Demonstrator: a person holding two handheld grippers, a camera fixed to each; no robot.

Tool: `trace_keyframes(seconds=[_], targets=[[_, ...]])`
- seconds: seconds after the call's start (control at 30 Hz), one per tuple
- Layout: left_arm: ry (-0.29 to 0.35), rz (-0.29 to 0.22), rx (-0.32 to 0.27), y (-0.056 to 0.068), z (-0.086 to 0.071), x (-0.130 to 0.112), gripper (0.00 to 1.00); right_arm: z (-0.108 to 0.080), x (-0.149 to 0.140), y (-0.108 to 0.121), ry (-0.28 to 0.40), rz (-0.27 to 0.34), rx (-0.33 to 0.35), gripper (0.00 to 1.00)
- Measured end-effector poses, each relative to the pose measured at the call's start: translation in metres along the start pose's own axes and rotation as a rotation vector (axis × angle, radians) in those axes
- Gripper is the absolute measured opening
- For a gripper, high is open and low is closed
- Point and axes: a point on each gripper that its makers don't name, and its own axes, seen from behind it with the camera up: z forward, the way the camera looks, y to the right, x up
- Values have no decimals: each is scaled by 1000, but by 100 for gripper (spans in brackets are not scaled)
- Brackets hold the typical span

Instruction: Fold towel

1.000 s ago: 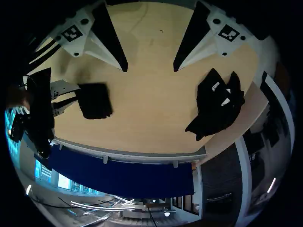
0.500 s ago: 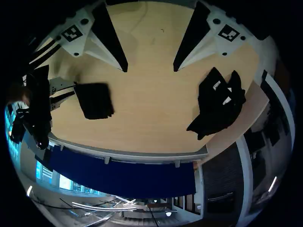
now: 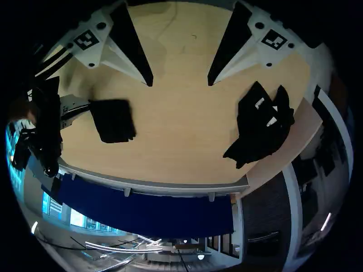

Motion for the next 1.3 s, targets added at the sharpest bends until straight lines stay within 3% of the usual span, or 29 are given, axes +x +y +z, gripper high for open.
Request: trace_keyframes(seconds=[0.23,0.67,0.87,1.3], targets=[[1,2,-5,1,0,1,89,0,2,2,4,2,-9,7],[10,10,-22,1,-3,5,89,-16,27,6,59,-36,-38,3],[31,19,-40,2,-4,14,89,-40,64,11,122,-65,-69,3],[74,34,-91,6,-8,37,89,-111,141,22,254,-94,-143,3]])
